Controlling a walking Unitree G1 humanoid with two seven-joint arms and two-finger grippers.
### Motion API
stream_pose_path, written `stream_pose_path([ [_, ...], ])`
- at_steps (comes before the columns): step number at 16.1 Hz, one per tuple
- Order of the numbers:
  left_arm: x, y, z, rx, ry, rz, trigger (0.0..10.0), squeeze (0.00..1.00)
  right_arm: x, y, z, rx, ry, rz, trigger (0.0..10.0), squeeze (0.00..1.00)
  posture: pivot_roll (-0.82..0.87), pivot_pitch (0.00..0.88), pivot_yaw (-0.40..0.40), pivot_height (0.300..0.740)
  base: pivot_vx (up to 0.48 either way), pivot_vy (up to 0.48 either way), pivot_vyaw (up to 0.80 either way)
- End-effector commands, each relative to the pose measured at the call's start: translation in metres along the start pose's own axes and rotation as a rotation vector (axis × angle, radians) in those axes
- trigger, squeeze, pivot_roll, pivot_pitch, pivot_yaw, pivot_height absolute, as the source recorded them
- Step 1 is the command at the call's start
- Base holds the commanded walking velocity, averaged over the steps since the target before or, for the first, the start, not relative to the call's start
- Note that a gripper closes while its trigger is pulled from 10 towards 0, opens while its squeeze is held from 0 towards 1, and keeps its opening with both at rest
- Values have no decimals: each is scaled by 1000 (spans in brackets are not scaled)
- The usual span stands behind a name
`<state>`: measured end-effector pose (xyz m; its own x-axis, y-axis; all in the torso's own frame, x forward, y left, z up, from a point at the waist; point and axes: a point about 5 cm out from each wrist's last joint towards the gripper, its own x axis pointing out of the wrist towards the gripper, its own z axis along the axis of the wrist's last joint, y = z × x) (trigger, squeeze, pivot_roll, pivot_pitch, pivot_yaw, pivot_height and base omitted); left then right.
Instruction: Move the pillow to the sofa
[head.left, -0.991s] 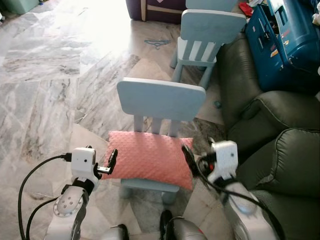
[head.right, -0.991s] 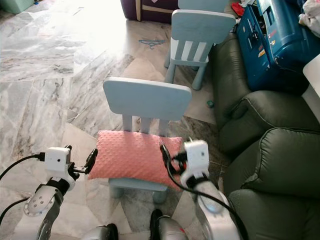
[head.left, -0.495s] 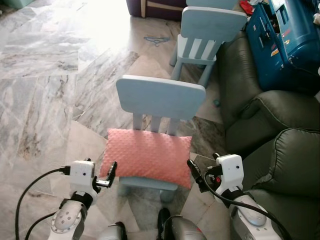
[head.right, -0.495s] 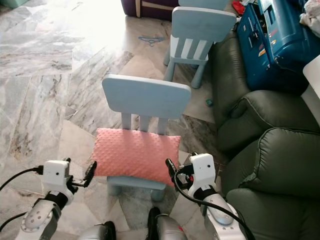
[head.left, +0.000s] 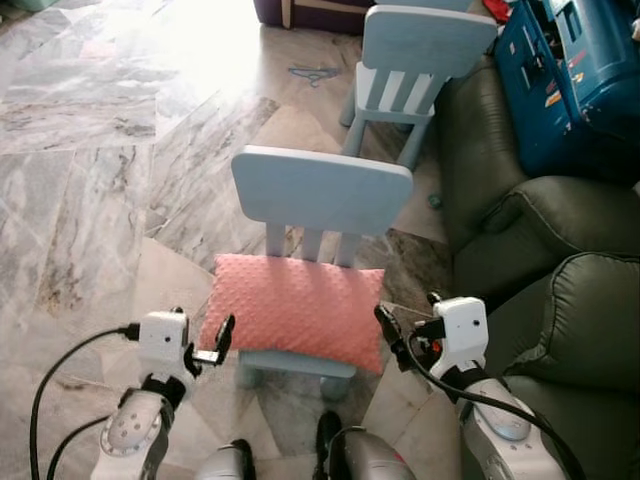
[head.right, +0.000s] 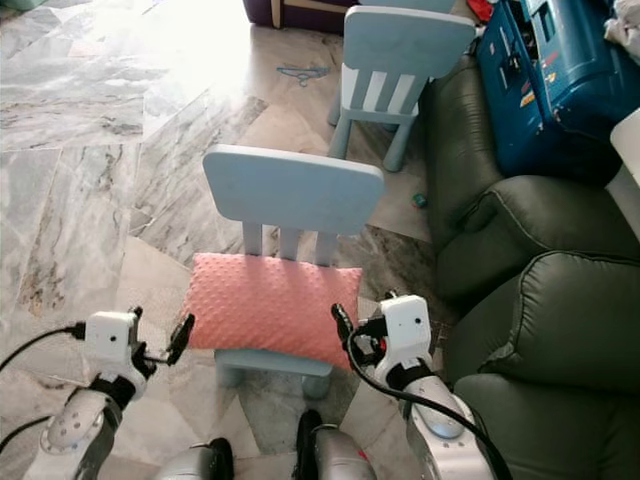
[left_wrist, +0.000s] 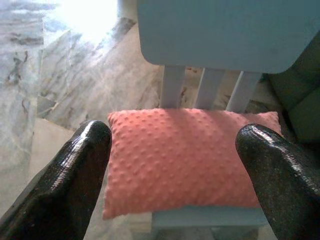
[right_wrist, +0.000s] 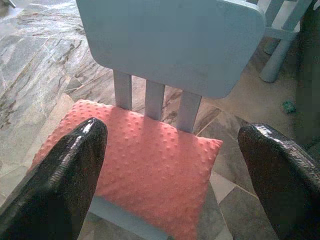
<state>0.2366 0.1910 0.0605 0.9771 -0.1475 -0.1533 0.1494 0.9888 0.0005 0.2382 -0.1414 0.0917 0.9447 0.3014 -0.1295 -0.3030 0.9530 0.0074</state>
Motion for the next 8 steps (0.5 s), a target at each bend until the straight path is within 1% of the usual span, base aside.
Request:
stream_pose_path([
  [1,-3,0,-7,-9,34,-7,10000,0,-2,-1,-1,-3,1,-13,10000,0,-87,288,-80,718,0,0,0],
  [3,-1,-1,-6,-12,32,-9,10000,0,-1,1,0,0,-4,-10,10000,0,-85,291,-81,688,0,0,0],
  [8,-1,-1,-6,-14,31,-2,10000,0,0,3,1,3,-6,-4,10000,0,-84,298,-82,644,0,0,0],
])
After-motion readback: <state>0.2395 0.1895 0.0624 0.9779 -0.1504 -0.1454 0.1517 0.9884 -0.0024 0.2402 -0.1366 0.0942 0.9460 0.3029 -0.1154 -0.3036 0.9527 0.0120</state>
